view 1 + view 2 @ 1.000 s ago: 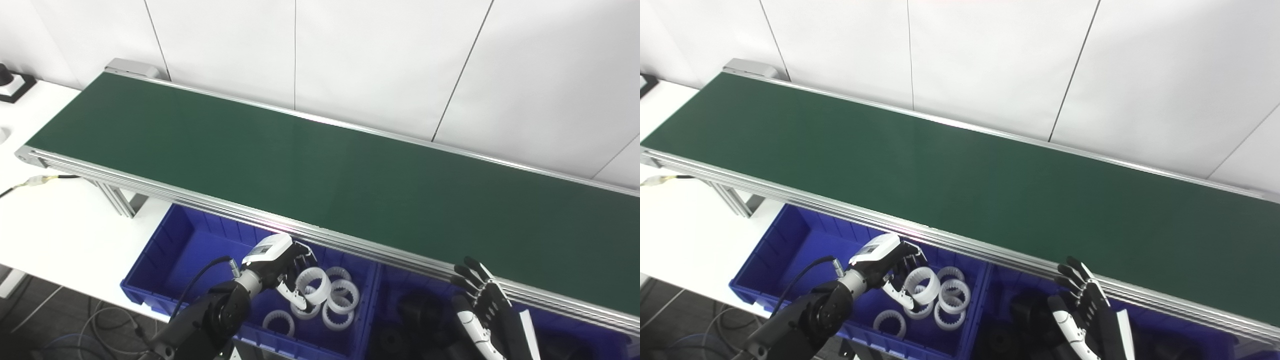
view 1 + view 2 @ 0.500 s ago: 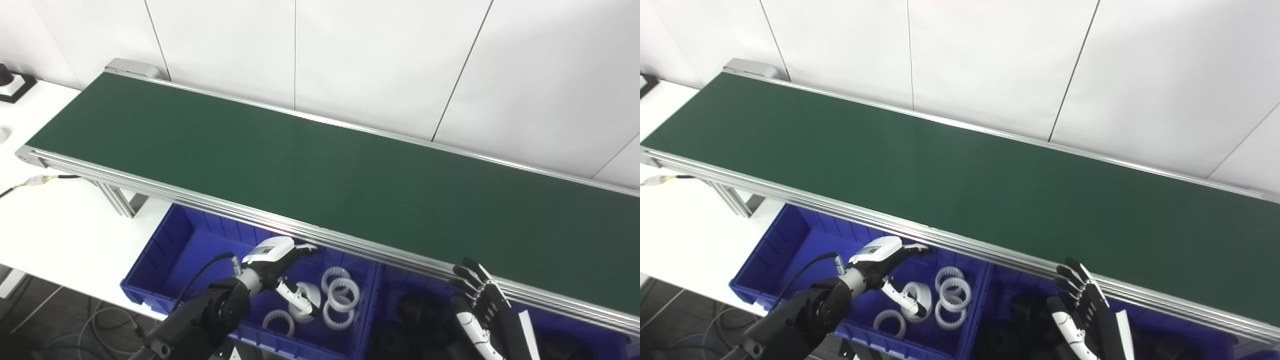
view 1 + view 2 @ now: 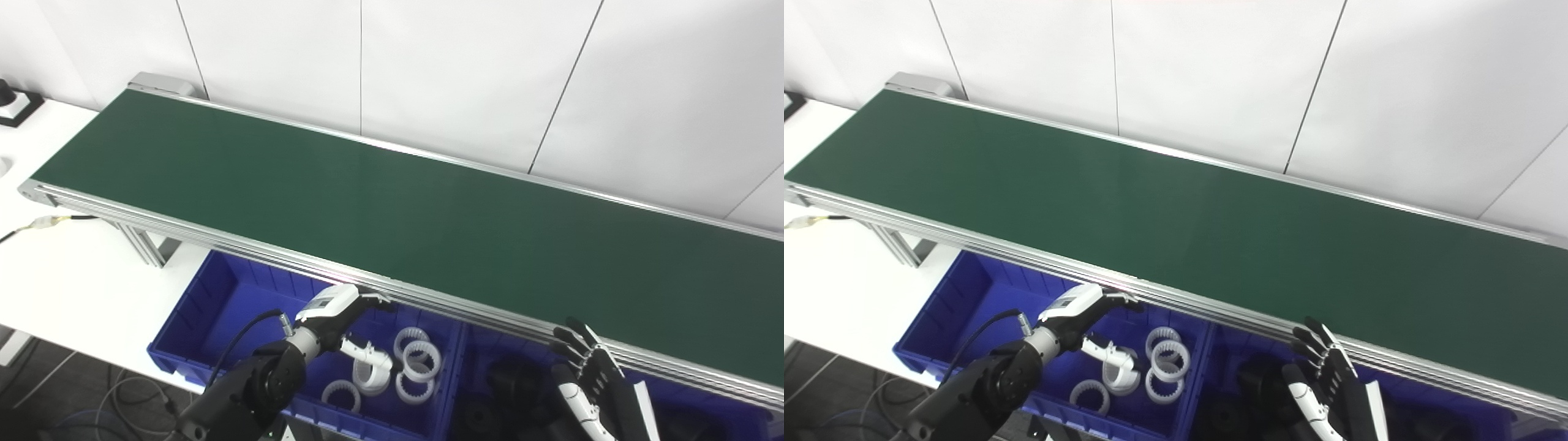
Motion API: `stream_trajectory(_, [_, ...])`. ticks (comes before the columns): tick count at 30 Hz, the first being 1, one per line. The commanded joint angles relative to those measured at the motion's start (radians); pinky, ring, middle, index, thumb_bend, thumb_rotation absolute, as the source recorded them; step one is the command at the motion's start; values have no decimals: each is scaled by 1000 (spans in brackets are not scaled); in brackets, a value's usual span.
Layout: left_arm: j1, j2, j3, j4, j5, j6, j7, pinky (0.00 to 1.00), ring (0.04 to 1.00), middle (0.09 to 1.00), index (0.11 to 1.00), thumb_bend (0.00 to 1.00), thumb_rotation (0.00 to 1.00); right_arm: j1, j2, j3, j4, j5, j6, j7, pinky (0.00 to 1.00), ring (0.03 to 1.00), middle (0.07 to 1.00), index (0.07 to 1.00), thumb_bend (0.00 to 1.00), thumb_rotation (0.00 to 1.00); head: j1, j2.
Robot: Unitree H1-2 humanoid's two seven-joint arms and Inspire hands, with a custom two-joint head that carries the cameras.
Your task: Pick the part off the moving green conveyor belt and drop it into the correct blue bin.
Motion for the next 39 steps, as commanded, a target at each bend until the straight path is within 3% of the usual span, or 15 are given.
stream_trajectory(1, [16, -50, 29, -32, -117, -137, 55, 697, 798, 846, 845, 774, 693, -15, 6, 5, -14, -12, -25, -7, 705, 771, 820, 876, 549, 590, -26, -6])
stream_trajectory(3, [37, -104, 58, -8, -256, -231, 46, 671, 767, 821, 822, 778, 689, -13, 7, 8, -3, -21, -37, -10, 701, 770, 820, 875, 547, 592, -55, -13])
stream_trajectory(5, [48, -138, 74, 15, -346, -283, 23, 644, 735, 795, 801, 787, 696, -11, 12, 13, 6, -28, -41, -13, 700, 771, 822, 875, 550, 597, -89, -20])
stream_trajectory(9, [55, -170, 78, 37, -495, -306, -57, 659, 732, 779, 784, 813, 696, -5, 22, 22, 20, -52, -54, -26, 694, 770, 821, 875, 552, 600, -144, -32])
stream_trajectory(16, [59, -166, 91, 61, -642, -343, -174, 693, 753, 791, 790, 818, 717, 12, 50, 38, 24, -87, -45, -58, 704, 776, 823, 874, 565, 606, -276, -49])
stream_trajectory(21, [54, -152, 98, 91, -681, -368, -226, 719, 762, 802, 806, 831, 742, 23, 67, 51, 30, -100, -33, -72, 725, 787, 829, 880, 590, 643, -372, -55])
stream_trajectory(25, [42, -147, 114, 131, -696, -372, -241, 727, 762, 798, 808, 829, 725, 22, 80, 56, 49, -108, -38, -82, 736, 791, 832, 881, 595, 644, -402, -63])
stream_trajectory(39, [28, -164, 185, 214, -708, -426, -224, 720, 756, 772, 770, 852, 641, 9, 84, 66, 79, -114, -49, -93, 739, 794, 831, 881, 591, 668, -400, -72])
